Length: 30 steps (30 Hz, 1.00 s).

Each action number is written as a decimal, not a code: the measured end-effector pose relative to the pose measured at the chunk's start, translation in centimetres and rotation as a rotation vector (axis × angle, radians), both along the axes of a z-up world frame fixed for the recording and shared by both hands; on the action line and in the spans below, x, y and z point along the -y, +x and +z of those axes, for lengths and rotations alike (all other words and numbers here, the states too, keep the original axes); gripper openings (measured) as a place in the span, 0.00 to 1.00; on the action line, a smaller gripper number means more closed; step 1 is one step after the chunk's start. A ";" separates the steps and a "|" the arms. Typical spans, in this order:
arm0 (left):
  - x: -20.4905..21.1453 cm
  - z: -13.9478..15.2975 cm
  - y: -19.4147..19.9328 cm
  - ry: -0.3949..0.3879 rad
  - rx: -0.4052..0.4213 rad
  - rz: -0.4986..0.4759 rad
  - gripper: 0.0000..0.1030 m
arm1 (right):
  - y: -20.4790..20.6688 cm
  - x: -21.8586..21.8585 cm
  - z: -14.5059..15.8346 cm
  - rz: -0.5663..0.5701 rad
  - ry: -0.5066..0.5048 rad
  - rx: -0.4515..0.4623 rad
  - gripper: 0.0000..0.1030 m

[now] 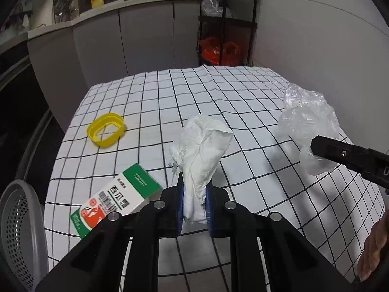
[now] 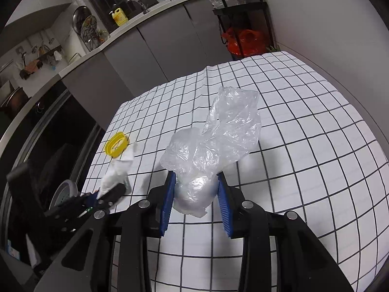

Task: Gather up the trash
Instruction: 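Carry tissue and bag over the basket and open both tools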

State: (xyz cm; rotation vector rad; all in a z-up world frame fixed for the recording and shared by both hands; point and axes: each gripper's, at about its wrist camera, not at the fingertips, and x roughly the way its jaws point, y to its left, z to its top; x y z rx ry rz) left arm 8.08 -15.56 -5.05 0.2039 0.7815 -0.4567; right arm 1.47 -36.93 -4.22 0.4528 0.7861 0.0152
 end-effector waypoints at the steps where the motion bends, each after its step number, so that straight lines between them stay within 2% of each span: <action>1: -0.6 0.5 -0.4 -0.004 0.011 0.002 0.15 | -0.1 -0.4 0.1 0.007 -0.005 0.004 0.32; 9: -8.2 3.8 -1.1 -0.048 0.069 0.106 0.15 | 0.1 -6.1 1.9 0.116 -0.049 0.054 0.32; 12: -12.9 4.9 -1.5 -0.059 0.079 0.182 0.15 | 0.6 -9.5 2.7 0.185 -0.039 0.068 0.32; 17: -22.1 6.3 -1.4 -0.030 0.095 0.346 0.15 | 1.6 -17.4 4.2 0.335 -0.062 0.100 0.32; 21: -27.4 6.3 -1.5 0.005 0.118 0.463 0.15 | 2.4 -23.0 4.6 0.420 -0.035 0.119 0.32; 27: -34.1 4.6 -1.0 -0.042 0.067 0.601 0.15 | 3.6 -30.3 4.5 0.533 -0.034 0.108 0.32; 30: -35.6 4.0 -1.0 -0.043 0.063 0.625 0.15 | 3.8 -33.0 4.2 0.585 -0.061 0.103 0.32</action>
